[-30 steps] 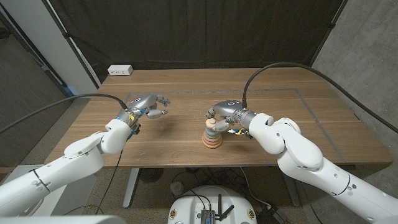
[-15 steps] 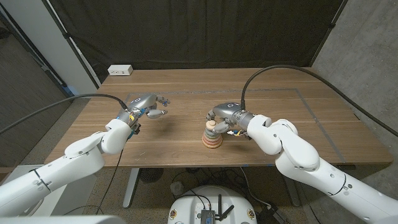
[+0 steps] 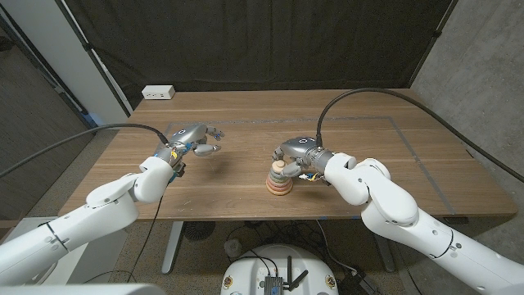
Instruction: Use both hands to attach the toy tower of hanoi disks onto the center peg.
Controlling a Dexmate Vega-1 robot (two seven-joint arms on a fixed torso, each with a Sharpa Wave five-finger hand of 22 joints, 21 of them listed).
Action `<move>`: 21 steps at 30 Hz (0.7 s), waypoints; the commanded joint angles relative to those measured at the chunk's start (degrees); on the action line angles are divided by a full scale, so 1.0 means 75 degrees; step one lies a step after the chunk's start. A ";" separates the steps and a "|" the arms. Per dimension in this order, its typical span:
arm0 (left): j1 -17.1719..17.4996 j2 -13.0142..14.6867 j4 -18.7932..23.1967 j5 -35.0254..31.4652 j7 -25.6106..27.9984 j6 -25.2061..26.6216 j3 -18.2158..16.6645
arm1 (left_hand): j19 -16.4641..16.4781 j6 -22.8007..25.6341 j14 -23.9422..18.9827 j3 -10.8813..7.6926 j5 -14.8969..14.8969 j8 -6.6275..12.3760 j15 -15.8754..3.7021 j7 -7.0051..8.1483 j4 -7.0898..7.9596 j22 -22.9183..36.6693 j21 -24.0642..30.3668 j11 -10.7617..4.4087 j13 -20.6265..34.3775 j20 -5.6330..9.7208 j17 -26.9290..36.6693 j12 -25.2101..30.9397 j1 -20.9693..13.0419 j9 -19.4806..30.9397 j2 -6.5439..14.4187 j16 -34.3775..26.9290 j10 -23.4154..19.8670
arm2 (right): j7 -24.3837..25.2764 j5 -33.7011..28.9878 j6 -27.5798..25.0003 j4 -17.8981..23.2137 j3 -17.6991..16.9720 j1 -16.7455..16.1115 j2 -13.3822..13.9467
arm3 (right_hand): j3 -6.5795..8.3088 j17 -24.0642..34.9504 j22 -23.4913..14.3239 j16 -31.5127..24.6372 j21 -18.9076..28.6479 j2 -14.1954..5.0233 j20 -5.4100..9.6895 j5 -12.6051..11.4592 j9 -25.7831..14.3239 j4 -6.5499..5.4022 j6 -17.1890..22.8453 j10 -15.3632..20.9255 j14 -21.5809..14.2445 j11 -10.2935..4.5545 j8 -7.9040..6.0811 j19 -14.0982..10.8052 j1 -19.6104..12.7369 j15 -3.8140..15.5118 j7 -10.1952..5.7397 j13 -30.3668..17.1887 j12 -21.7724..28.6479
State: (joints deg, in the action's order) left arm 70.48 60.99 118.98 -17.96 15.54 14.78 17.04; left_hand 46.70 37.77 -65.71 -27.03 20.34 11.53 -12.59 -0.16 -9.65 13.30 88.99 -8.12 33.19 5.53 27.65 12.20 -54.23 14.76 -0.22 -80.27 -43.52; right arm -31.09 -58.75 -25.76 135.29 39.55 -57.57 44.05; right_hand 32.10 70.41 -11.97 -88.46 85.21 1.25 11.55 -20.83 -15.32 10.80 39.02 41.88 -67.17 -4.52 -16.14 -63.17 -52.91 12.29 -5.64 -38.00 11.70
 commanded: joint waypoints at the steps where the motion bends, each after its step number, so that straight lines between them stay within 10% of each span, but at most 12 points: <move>1: -0.0127 -0.0054 -0.0076 0.0005 -0.0034 -0.0029 0.0106 | 0.0060 0.0012 -0.0058 0.0037 0.0036 0.0027 -0.0003 0.0009 0.0016 0.0026 0.0024 -0.0076 0.0012 0.0867 0.0027 0.0014 -0.0012 0.0032 -0.0058 -0.0009 -0.0020 | -0.0015 -0.0061 0.0007 -0.0016 0.0007 -0.0042 -0.0013 | 0.0198 0.0021 -0.0027 0.0001 0.0027 -0.0475 0.0160 -0.0059 -0.0039 -0.0162 0.0145 0.0584 -0.0045 -0.0540 -0.0081 0.0017 -0.0553 0.0024 -0.0071 -0.0089 0.0026; 21: -0.0025 -0.0051 -0.0077 0.0070 0.0094 -0.0046 0.0061 | 0.0061 0.0035 -0.0044 0.0045 0.0064 0.0035 -0.0004 0.0009 0.0012 0.0030 0.0029 -0.0075 0.0009 0.0867 0.0008 0.0014 -0.0015 0.0032 -0.0047 0.0021 -0.0039 | -0.0058 -0.0109 0.0045 0.0010 0.0006 -0.0087 0.0025 | 0.0136 0.0020 -0.0011 0.0022 0.0035 -0.0387 0.0155 -0.0064 -0.0029 -0.0183 -0.0019 0.0384 -0.0001 -0.0510 0.0008 0.0062 -0.0439 0.0022 -0.0199 -0.0118 -0.0053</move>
State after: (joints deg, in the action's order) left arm 69.79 60.55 118.42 -17.64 15.64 14.72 17.69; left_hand 46.70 37.94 -65.71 -27.03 20.57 11.53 -12.59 0.00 -9.65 13.30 88.99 -8.51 33.20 5.53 27.61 12.20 -54.23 14.76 -0.22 -80.27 -43.63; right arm -31.30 -59.20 -25.61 135.02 39.62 -57.86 43.94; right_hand 32.10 70.41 -11.98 -88.46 85.21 1.25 11.55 -21.05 -15.31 10.80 38.59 41.75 -67.17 -4.65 -16.28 -62.74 -52.91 12.29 -6.06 -38.37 11.62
